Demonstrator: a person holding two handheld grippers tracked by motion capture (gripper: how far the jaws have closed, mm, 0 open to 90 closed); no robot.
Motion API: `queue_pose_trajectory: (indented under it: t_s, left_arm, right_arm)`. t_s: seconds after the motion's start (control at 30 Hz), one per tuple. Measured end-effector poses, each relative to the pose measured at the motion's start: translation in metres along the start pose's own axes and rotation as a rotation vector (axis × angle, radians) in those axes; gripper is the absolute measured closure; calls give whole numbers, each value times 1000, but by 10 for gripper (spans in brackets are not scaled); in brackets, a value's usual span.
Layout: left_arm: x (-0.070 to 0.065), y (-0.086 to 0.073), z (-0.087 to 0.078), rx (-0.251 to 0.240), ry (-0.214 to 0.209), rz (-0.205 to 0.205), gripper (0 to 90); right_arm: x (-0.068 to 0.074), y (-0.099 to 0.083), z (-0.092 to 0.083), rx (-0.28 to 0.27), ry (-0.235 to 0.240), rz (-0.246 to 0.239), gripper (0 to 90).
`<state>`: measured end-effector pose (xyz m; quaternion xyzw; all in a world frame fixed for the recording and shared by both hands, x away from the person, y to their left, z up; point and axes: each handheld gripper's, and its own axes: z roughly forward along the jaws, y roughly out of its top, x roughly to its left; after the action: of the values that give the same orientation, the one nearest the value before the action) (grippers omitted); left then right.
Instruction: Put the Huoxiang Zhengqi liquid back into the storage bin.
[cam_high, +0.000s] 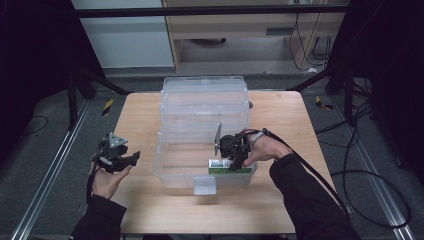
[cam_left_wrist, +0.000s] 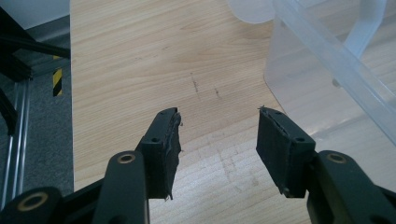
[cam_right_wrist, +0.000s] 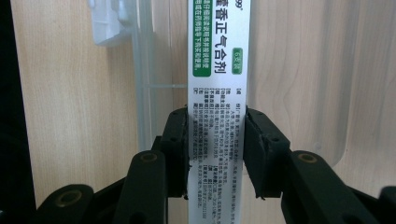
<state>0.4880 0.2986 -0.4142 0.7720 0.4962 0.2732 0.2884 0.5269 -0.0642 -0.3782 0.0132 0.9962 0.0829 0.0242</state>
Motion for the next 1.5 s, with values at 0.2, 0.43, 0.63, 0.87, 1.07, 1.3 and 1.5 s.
queue_pose_trajectory:
  t_s: [0.2,0.43,0.63,0.87,1.07,1.3,1.5]
  left_arm:
    - [1,0,0,-1,0,-3,482]
    - [0,0,0,1,0,1,482]
    - [-1,0,1,4,-2,-1,482]
    - [1,-1,1,4,1,-4,483]
    - [2,0,-2,-11,9,-10,484]
    - [3,0,-5,-32,14,-6,482]
    - [3,0,-6,-33,16,-6,483]
  right_arm:
    - [-1,1,3,0,-3,-3,629]
    - [0,-4,-11,-43,-13,26,622]
    - [0,-10,-29,-113,-41,53,605]
    - [6,-13,-46,-170,-74,92,597]
    - [15,-11,-54,-225,-91,124,572]
    - [28,-1,-49,-268,-79,148,528]
    - [35,6,-41,-273,-52,146,494]
